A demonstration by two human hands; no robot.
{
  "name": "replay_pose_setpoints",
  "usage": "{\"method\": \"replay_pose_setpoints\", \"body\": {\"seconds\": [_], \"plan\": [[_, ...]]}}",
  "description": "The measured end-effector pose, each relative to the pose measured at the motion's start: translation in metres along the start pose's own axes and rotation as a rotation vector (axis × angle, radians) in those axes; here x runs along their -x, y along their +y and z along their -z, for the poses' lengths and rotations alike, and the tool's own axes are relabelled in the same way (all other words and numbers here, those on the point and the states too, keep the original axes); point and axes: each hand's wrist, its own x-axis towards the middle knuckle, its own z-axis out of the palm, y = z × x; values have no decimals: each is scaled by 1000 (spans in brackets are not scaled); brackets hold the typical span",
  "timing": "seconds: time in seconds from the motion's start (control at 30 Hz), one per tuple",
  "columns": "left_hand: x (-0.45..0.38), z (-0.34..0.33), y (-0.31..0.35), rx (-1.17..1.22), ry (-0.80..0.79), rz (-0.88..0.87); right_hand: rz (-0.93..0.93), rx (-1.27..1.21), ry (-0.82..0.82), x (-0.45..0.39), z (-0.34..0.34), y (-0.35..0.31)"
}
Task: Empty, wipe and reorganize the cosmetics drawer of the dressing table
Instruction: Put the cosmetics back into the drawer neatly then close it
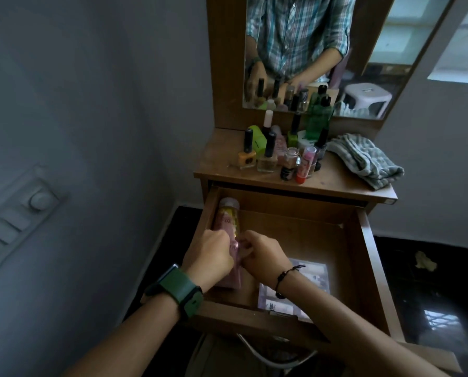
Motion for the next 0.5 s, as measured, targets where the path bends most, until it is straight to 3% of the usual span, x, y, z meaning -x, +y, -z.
{"method": "replay_pose_setpoints", "body": {"seconds": [0.27,0.5], "plan": [[-28,65,14,370,323,-176,199,-44,447,4,67,-19],[-73,105,37,518,412,-267,342,73,784,-25,139,-40]]}}
